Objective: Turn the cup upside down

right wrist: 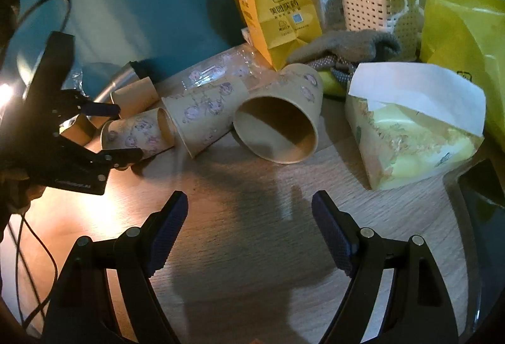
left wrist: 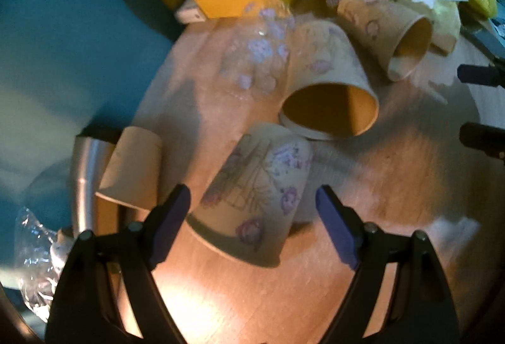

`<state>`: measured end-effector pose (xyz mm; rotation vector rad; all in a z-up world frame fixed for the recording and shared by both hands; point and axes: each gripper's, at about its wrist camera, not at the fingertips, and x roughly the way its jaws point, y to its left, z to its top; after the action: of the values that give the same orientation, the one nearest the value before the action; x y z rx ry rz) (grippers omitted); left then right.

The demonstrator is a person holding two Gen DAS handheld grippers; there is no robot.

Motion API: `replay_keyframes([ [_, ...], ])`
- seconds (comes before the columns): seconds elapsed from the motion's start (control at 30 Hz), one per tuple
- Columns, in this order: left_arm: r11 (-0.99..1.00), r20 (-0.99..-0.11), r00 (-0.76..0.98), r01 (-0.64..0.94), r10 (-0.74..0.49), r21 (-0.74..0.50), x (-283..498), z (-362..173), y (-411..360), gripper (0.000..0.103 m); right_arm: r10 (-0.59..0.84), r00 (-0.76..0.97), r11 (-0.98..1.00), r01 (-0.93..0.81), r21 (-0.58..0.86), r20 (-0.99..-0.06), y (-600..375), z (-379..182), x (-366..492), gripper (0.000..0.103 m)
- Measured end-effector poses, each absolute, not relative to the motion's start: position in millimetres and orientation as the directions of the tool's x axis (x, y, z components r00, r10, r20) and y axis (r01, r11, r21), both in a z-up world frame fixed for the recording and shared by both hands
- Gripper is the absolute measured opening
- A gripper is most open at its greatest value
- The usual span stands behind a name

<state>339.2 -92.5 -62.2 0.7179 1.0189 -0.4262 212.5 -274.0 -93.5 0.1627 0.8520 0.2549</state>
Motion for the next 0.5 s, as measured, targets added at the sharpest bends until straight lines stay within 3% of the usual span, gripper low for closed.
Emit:
replay_keyframes([
  [0.1,0.7,-0.896,0.445,0.639,0.002,0.319,344,-68,-94,0.082,0.291,0.626,0.956,-0.154,0.25,-0.724,-273,-96,212,0.083],
  [0.17,0.706,-0.897,0.442,0.634,0.005,0.316,343,-69,-92,0.074,0.293,0.624,0.955,-0.155,0.253,-0.725,-272,-96,212,0.083],
  [0.5,0.813,-0.918,0.392,0.552,-0.056,0.186,307,-53,-69,0.068,0.335,0.632,0.941,-0.187,0.282,-0.699,-270,-86,186,0.083],
])
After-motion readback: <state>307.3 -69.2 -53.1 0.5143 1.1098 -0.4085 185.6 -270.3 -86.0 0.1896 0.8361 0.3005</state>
